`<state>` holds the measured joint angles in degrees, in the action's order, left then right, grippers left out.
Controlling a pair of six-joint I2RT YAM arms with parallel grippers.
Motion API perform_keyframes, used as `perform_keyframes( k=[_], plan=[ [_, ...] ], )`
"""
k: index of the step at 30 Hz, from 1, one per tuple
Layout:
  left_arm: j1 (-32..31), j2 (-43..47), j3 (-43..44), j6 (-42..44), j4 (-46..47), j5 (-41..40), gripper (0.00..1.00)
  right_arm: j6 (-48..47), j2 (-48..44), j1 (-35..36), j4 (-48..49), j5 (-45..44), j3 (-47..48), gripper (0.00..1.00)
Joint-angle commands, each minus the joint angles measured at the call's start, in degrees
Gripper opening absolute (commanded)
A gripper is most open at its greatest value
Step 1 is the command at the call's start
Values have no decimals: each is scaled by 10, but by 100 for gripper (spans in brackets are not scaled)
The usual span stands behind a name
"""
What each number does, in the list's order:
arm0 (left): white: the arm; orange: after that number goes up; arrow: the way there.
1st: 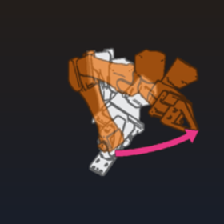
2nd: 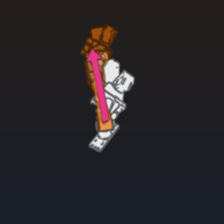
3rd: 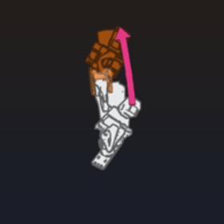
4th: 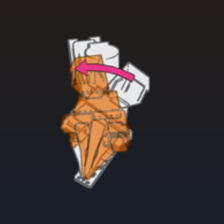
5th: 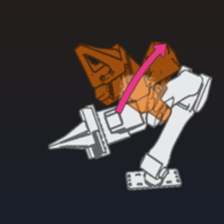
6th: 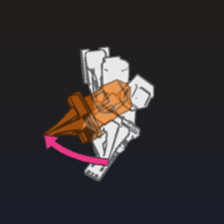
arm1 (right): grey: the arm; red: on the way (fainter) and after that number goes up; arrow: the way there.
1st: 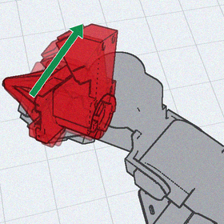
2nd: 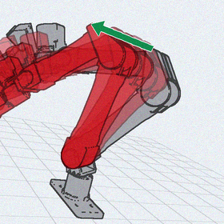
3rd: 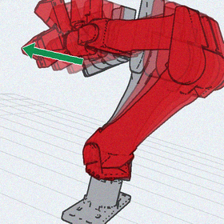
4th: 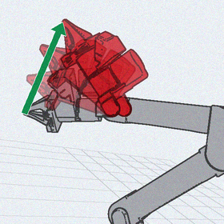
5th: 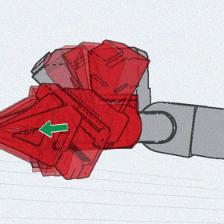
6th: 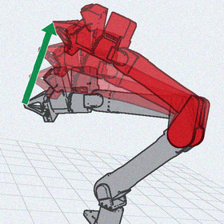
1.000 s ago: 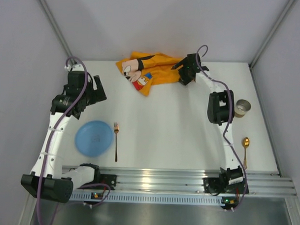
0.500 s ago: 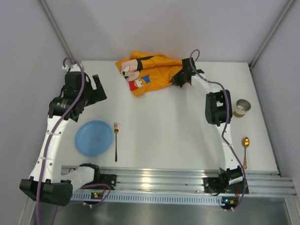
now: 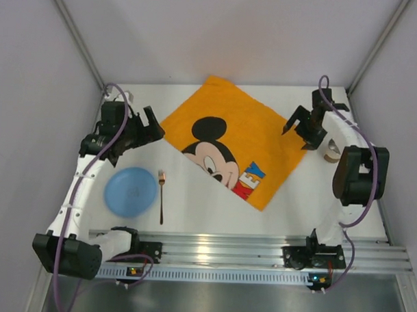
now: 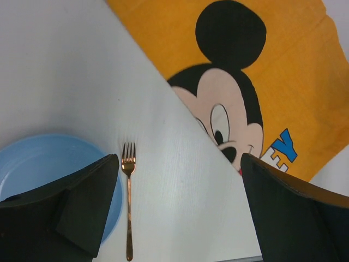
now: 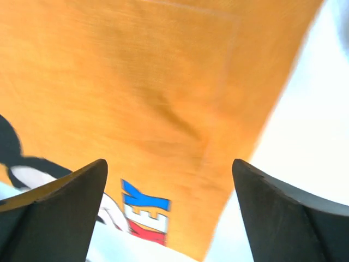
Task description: Set the dinner table for one person
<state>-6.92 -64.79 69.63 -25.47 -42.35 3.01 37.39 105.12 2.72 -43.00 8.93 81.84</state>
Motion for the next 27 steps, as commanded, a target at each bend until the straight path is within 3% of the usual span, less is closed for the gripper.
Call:
perform_keyframes(
  k=[1,6,9,13,22,27],
  plan=[
    [-6,-21,-15,-20,76,61,99,-72,-9,12,-85,-59,83,100],
    [-48,-124,11,2,97,42,99,-72,-33,42,-123,-74,153,100],
    [-70,-187,51,16,106,14,99,-62,-61,60,-120,-47,127,100],
    [-70,-347,124,31,93,-1,98,-62,-94,76,-105,-27,67,100],
    [-86,-603,425,53,31,79,98,-91,-121,80,-101,-17,12,100],
    [-110,-661,471,17,81,154,98,-104,-111,80,-110,-13,15,100]
  ],
)
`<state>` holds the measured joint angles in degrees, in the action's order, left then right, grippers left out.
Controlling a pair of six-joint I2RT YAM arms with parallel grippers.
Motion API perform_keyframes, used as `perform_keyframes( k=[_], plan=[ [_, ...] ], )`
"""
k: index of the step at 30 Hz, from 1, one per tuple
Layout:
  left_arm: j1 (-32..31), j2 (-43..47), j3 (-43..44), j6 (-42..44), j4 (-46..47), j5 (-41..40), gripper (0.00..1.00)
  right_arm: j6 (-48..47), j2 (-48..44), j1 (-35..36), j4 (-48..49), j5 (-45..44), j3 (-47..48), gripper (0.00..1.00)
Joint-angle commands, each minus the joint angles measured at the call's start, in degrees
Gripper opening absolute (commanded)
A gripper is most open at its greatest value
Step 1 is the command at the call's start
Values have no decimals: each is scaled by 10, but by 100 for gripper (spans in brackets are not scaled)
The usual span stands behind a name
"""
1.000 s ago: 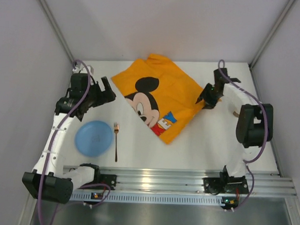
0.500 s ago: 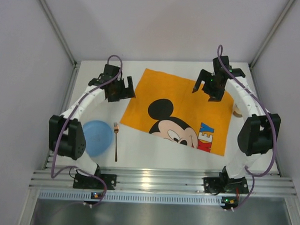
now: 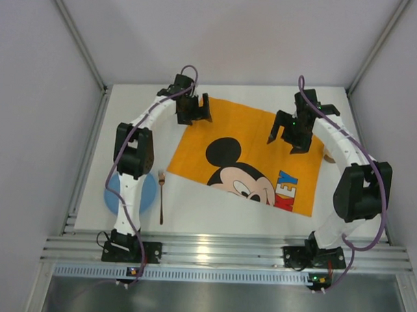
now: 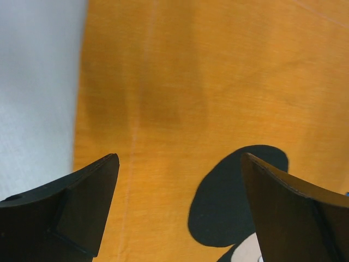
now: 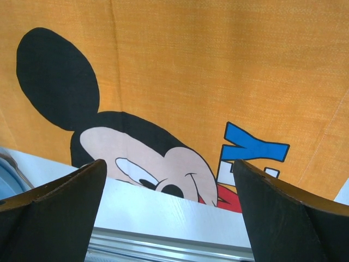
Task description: Set the dinner table for one person
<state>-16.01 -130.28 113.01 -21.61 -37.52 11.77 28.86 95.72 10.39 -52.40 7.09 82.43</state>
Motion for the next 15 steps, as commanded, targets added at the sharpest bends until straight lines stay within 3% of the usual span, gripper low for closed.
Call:
perform_keyframes(
  k=[1,7,15],
  plan=[
    [-21,-10,37,-29,47,76,98,-20,-17,3,-18,8,10,100],
    [-32,-40,18,-50,47,65,98,-28,-5,3,-21,12,15,100],
    [-30,30,-136,-35,47,16,98,-31,1,4,-21,13,15,100]
  ],
)
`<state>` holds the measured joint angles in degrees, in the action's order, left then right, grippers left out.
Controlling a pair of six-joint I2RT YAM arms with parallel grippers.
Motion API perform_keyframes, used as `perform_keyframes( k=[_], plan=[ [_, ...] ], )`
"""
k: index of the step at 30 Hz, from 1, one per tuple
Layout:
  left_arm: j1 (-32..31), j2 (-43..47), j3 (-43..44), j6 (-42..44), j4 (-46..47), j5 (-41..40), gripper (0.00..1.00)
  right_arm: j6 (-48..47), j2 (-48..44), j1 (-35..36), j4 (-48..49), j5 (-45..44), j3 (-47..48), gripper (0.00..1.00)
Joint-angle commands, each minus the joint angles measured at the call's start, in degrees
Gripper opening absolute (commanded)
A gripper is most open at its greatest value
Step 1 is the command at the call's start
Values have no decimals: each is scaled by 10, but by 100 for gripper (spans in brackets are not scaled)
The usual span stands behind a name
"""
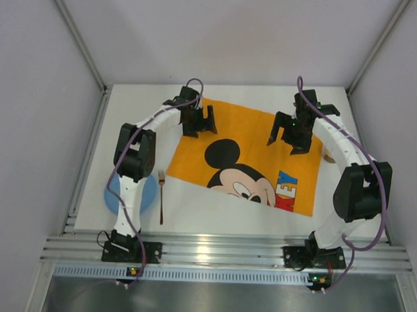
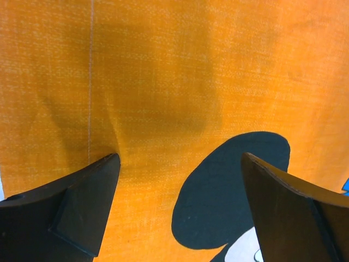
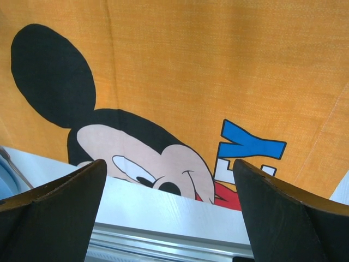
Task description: Set the dinner table for one person
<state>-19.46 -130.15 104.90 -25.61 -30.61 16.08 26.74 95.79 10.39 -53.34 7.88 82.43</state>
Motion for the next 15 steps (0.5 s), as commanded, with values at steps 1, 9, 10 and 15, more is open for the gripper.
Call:
perform_keyframes(
  k=[1,9,10,15],
  plan=[
    [5,38,-71,6,-23,-33,98,-10,-1,4,-11,4,14,100],
    [5,196,-331,-8,33,-90,98,-5,-12,4,-6,3,3,100],
    [6,211,-367,-10,36,-90,98,-3,-17,4,-5,2,1,100],
    [6,271,-423,-11,39,-103,98,4,-36,9,-6,0,-9,100]
  ],
)
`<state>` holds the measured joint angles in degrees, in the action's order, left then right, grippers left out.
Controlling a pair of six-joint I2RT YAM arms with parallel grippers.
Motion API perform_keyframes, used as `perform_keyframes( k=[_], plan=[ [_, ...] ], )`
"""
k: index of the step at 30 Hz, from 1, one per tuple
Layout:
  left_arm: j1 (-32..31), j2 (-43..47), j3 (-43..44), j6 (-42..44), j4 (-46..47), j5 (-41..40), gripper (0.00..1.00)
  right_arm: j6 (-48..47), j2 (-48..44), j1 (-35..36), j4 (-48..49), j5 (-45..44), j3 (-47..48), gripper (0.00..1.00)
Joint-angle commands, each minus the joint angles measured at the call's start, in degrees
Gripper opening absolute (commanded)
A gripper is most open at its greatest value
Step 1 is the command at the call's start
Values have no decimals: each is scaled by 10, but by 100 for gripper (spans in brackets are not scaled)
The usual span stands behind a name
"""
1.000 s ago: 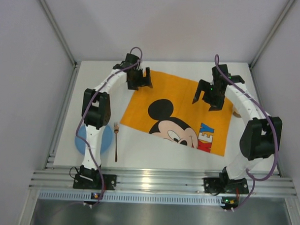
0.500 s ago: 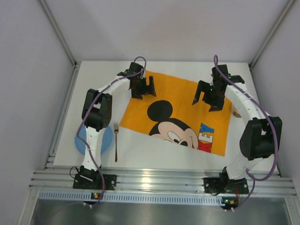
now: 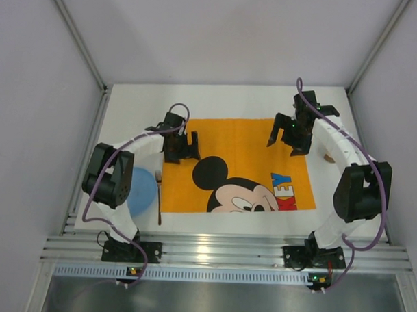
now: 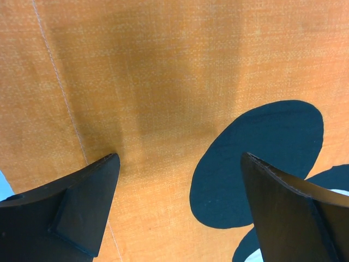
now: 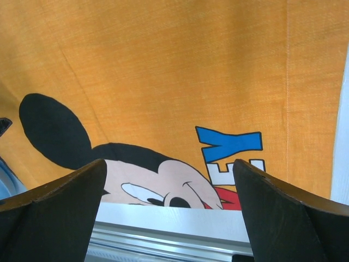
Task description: Set the dinner table for one person
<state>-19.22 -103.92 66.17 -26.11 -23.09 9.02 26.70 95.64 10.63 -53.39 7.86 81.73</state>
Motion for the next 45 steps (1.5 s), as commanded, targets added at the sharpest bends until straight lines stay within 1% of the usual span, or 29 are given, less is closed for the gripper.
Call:
perform_keyframes(
  k=[1,3,4,6,7,9,10,11,12,14,15,18,22,27,29,33,36,39,43,44,45],
  plan=[
    [3,24,-28,-8,-54,-37,98,5,-44,9,-6,-2,-3,100],
    [5,39,6,-4,-85,-48,98,3,-53,11,-6,-8,-2,100],
    [5,55,57,1,-105,-58,98,-1,-58,11,-6,-20,3,100],
    [5,68,119,11,-162,-85,98,-12,-55,11,-11,-28,34,100],
    [5,75,176,21,-178,-113,98,-16,-52,11,-14,-32,48,100],
    [8,96,207,28,-198,-164,98,-24,-38,18,-19,-34,90,100],
    [11,104,208,6,-204,-188,98,-26,-28,22,-22,-38,102,100],
    [30,117,200,-4,-210,-202,98,-28,-26,33,-22,-42,117,100],
    [47,121,180,-7,-222,-160,98,-27,-23,40,-16,-43,119,100],
    [84,129,161,-18,-251,-149,98,-30,-17,60,-1,-47,106,100],
    [87,131,150,-24,-283,-192,98,-29,-12,64,2,-44,102,100],
    [89,133,108,-22,-309,-260,97,-30,21,75,14,-14,88,100],
    [94,109,120,-46,-377,-302,96,-33,81,76,25,23,91,100],
    [96,66,139,-102,-420,-316,94,-54,127,72,31,38,123,100],
    [95,49,139,-127,-434,-321,94,-52,142,67,31,57,129,100],
    [96,32,126,-157,-433,-327,94,-39,162,59,29,92,134,100],
    [96,21,113,-162,-403,-320,93,-34,175,55,27,102,141,100],
    [99,-1,108,-156,-377,-323,87,-32,173,53,28,110,125,100],
    [111,-36,102,-139,-347,-325,79,-31,153,51,49,109,80,100],
    [114,-44,100,-135,-343,-320,74,-32,152,48,51,107,78,100],
    [117,-54,99,-134,-341,-319,72,-32,151,47,51,107,77,100]
  ],
)
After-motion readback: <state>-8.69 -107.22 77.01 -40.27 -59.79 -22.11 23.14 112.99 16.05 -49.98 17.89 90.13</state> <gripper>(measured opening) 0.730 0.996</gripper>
